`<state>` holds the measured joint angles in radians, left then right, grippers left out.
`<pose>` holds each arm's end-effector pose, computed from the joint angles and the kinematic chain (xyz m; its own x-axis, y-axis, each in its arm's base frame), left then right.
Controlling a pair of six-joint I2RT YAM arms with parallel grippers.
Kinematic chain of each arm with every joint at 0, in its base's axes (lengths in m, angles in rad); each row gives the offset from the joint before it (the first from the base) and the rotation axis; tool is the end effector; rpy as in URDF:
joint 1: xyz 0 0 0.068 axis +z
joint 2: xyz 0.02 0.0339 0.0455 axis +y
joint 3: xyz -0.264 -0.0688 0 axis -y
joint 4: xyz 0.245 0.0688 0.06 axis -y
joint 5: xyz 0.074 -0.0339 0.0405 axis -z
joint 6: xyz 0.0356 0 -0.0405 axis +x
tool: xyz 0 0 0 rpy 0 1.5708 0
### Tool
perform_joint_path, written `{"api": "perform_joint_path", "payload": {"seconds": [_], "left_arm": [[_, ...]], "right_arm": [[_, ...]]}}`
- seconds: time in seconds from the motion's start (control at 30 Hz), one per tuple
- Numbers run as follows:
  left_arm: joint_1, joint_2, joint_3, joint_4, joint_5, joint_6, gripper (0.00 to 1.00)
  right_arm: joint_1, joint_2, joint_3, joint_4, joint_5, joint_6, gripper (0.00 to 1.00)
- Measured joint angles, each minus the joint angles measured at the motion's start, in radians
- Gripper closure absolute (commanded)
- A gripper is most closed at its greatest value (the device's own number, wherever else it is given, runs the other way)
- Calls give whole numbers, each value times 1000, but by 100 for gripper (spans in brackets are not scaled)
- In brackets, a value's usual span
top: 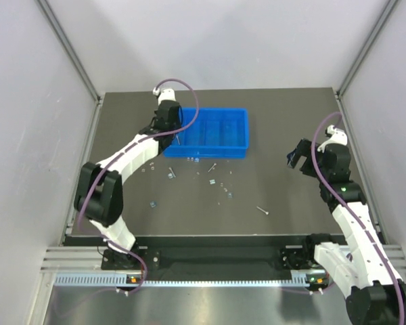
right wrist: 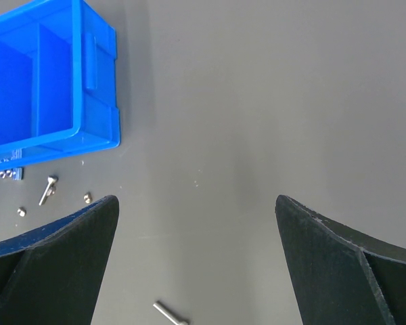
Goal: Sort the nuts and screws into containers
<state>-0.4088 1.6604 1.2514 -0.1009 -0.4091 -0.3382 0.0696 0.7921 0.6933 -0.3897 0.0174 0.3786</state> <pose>0.3592 -0.1402 0.2820 -0.4378 -0.1421 -0.8878 -0.1051 0.9888 -0.1064 0.1807 0.0120 0.2855 -0.4551 0.3387 -0.8235 0.1227 0.9398 0.3188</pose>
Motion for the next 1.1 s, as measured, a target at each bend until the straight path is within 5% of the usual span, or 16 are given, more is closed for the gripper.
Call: {"api": "perform_joint_path", "payload": {"seconds": [0.3, 0.37, 0.43, 0.47, 0.73, 0.97, 1.1], "left_arm": [[53, 113, 23, 21, 30, 99, 78], [55, 114, 35, 18, 35, 111, 58], [54, 114, 56, 13, 39, 119, 21], [53, 114, 69, 10, 41, 124, 18], [52, 13, 85, -135, 54, 27, 23], [13, -421, -264, -205, 26, -192, 30], [-5, -533, -414, -219, 27, -270, 31]], "right_arm": [[0, -12, 1, -15, 26, -3, 0], [0, -19, 2, -19, 28, -3, 0], [0, -21, 2, -22, 31, -3, 0], [0, -21, 2, -24, 32, -3, 0], [0, -31, 2, -32, 33, -5, 0], [0, -44, 2, -33, 30, -9, 0], [0, -38, 2, -30, 23, -10, 0]]}}
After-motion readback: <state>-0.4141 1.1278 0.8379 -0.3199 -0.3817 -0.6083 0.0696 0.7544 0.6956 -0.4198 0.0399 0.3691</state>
